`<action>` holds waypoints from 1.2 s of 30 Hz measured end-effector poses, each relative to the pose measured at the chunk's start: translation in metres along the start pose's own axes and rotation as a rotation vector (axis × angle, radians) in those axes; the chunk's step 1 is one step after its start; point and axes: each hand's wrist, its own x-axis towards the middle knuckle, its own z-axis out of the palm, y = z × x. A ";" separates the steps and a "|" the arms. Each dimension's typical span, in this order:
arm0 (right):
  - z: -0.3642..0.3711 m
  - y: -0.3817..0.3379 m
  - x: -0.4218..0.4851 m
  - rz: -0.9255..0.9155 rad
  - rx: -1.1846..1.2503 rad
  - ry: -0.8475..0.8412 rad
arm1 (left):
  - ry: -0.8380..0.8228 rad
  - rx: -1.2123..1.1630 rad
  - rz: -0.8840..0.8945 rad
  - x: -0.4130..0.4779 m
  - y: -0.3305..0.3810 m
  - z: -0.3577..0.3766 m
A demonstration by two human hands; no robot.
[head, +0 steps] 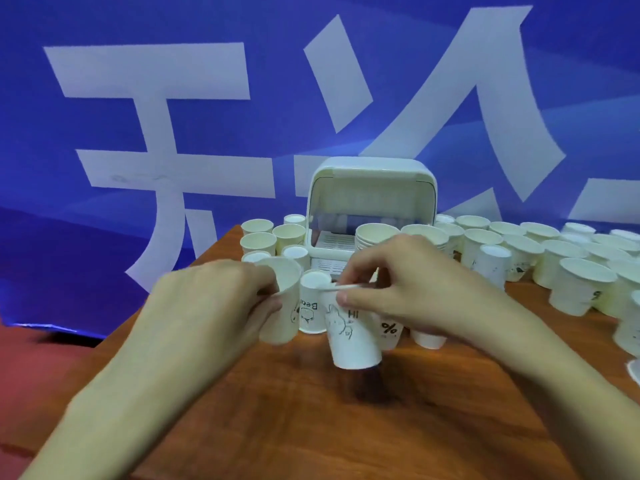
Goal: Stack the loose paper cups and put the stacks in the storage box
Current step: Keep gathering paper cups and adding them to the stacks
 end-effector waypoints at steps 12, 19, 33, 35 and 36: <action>-0.038 0.106 -0.036 0.191 -0.150 0.511 | 0.188 -0.163 0.356 0.092 0.087 0.014; -0.012 0.126 -0.041 0.235 -0.146 0.357 | 0.038 -0.164 0.434 0.099 0.097 0.046; 0.014 0.133 -0.035 0.312 -0.226 0.156 | -0.239 -0.318 0.448 0.100 0.100 0.091; 0.013 0.133 -0.034 0.319 -0.225 0.152 | -0.223 -0.300 0.426 0.099 0.102 0.091; 0.013 0.132 -0.034 0.323 -0.236 0.147 | -0.210 -0.285 0.420 0.097 0.102 0.091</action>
